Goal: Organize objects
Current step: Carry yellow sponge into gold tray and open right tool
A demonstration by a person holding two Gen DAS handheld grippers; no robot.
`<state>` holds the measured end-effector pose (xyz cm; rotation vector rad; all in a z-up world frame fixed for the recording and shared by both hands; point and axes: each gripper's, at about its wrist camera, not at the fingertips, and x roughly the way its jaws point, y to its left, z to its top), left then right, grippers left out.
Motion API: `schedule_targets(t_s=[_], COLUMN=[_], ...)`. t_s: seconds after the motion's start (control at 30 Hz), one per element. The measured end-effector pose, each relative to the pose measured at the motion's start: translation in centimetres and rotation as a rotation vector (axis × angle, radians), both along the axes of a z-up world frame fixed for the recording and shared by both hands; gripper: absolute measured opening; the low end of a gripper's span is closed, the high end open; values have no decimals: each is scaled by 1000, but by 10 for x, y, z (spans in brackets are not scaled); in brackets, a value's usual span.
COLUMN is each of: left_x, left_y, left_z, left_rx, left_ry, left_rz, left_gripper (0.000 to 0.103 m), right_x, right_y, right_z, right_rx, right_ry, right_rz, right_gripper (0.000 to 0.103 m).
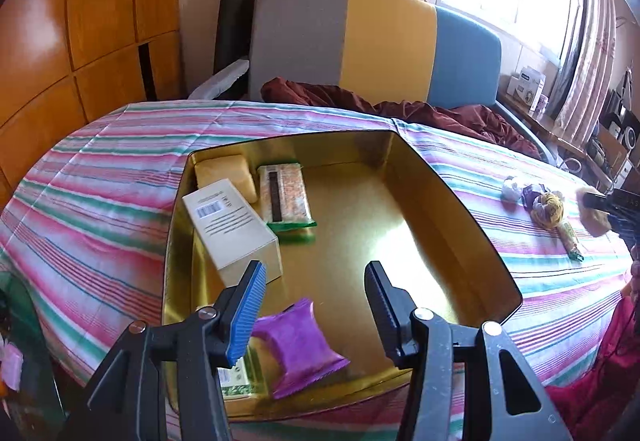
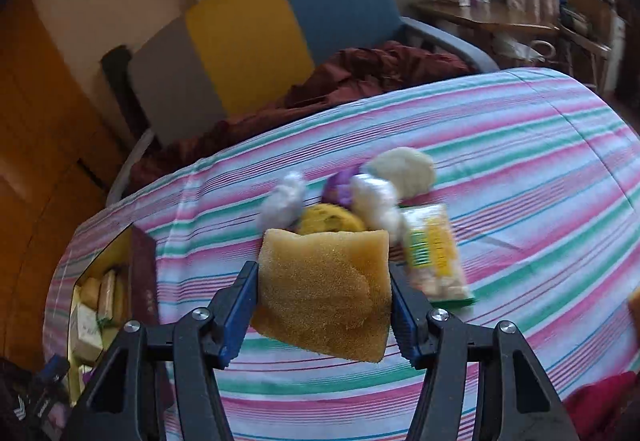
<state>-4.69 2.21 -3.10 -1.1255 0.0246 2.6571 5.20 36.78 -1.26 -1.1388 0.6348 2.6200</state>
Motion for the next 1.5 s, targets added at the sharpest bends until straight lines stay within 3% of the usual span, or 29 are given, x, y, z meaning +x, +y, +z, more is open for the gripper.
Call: schedule_targets(t_s=[0.37,0.53,0.77,0.93,1.0,1.1,1.3,1.5], left_x=[4,1,1,-1,0,0,3,5], left_y=[-35,-60,-86,-88,-89,-90,-91,-84], left_z=[-6,-2,-4,-8,-10,-12,-9,-8], left_rx=[86,122,143,145,144,146,137,121], left_ry=[-9,-2,-8,-21,-27,-28,-12,-7], left_rz=[76,143,217,218,219,225,236,218], left_gripper=[52,52,52,52,52,52,52,52], right_x=[-43,-62,-93,-114,-114,-109,-106,-92], right_y=[-157,-223,-292,-330,-342,-353,-337,-309], right_z=[17,8,-31,-55,-58,-62,-64,-50], right_rx=[-36,-29,-46,-14,-10,-27,-85,-90], right_ry=[28,-2,-100,-156,-164,-161,-156,-121], right_rz=[383,543,630,656,702,777,748,692], right_gripper=[61,61,62,68,81,86,101,103])
